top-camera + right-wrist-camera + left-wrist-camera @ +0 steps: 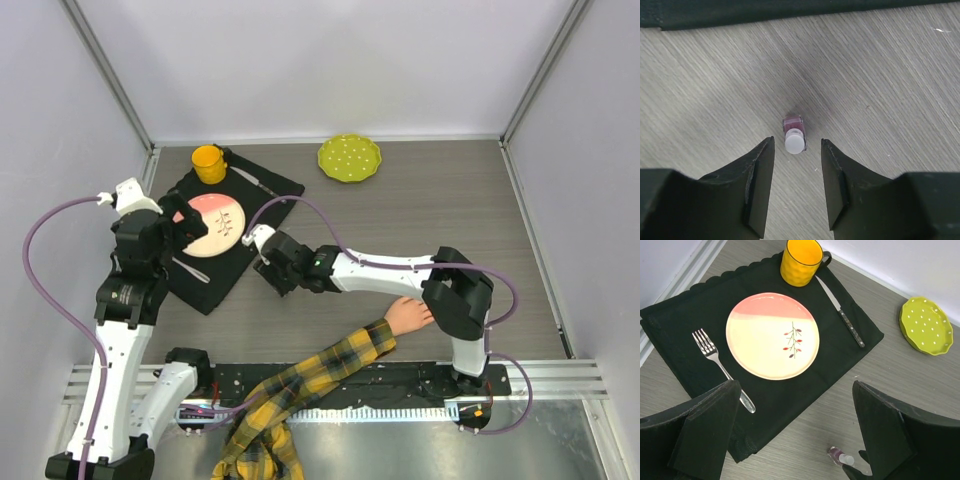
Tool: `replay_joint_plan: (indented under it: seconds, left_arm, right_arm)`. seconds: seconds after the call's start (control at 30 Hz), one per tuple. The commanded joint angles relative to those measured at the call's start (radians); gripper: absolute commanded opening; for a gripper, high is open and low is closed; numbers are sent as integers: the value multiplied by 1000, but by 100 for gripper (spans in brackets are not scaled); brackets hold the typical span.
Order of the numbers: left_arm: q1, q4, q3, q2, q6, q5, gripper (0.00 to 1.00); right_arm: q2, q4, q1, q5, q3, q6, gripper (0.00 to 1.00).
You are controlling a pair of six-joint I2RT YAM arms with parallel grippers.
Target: Paint the nails
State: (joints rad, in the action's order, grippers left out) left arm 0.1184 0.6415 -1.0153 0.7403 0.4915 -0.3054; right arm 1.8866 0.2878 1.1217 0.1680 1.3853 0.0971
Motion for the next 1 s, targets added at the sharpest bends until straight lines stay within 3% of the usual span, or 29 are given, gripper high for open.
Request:
replay_joint_plan:
  seconds: [0.0, 0.7, 0.97]
  left_arm:
    - [4, -20, 6, -15, -1, 22, 100]
    - [4, -40, 35, 5, -2, 75, 100]
    - [4, -37, 26, 19, -1, 83, 100]
  right_arm:
    - [22, -4, 9, 36, 44, -30, 47]
    - [51, -3, 18, 48, 54, -36, 42]
    - [3, 5, 18, 39, 75, -16, 57]
